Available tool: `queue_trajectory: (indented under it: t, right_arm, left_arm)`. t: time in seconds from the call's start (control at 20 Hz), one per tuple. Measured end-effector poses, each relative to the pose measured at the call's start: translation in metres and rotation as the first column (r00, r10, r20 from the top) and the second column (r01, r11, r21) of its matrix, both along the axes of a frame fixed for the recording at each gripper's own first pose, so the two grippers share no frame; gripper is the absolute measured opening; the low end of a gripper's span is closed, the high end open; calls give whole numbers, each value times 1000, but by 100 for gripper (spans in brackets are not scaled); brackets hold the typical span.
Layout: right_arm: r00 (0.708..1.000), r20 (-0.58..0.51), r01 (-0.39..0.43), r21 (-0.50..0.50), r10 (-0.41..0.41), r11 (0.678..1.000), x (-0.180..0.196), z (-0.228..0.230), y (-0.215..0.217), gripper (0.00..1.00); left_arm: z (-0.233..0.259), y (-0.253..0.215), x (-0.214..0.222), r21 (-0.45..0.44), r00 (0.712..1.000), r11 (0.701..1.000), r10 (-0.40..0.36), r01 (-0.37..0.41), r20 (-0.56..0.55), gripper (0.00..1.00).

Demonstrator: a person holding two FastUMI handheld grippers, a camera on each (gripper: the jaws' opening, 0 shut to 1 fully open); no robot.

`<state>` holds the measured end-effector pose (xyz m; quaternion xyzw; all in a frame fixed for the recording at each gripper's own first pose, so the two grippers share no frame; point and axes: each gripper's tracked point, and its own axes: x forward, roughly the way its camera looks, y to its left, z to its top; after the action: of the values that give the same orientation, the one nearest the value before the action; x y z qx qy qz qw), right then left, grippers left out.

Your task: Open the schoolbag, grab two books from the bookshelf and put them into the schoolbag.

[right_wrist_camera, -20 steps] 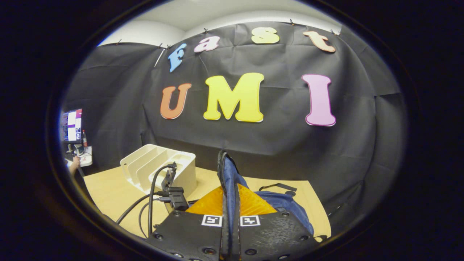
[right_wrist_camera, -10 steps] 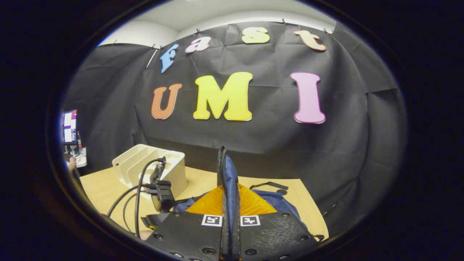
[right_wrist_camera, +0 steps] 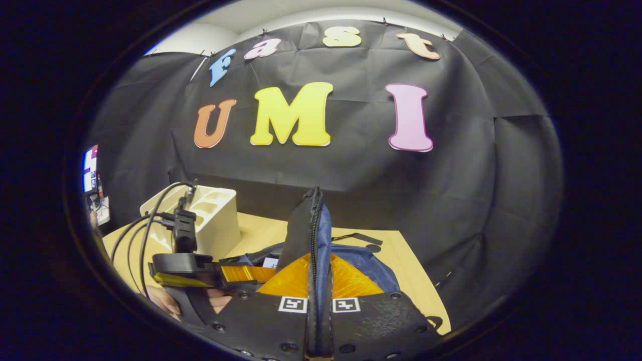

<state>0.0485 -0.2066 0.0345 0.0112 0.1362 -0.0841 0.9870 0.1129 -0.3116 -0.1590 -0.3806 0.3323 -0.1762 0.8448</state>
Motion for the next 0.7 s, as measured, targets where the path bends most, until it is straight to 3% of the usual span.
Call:
queue_trajectory:
  t: [0.15,0.45,0.55,0.7]
  right_arm:
    - [1000,-23,21,-1,-21,1000,-5,-11,0,5]
    - [997,-49,58,-29,-59,998,-16,-18,8,8]
    - [994,-74,81,-63,-86,995,-22,-27,7,20]
    - [987,-96,119,-79,-126,990,-36,-34,11,21]
  left_arm:
    - [-4,21,-4,65,999,998,15,-17,33,75]
    - [-8,66,-24,84,997,995,57,-61,49,76]
    - [-13,82,-34,103,996,992,71,-77,62,75]
    - [-18,107,-48,115,994,989,87,-94,66,75]
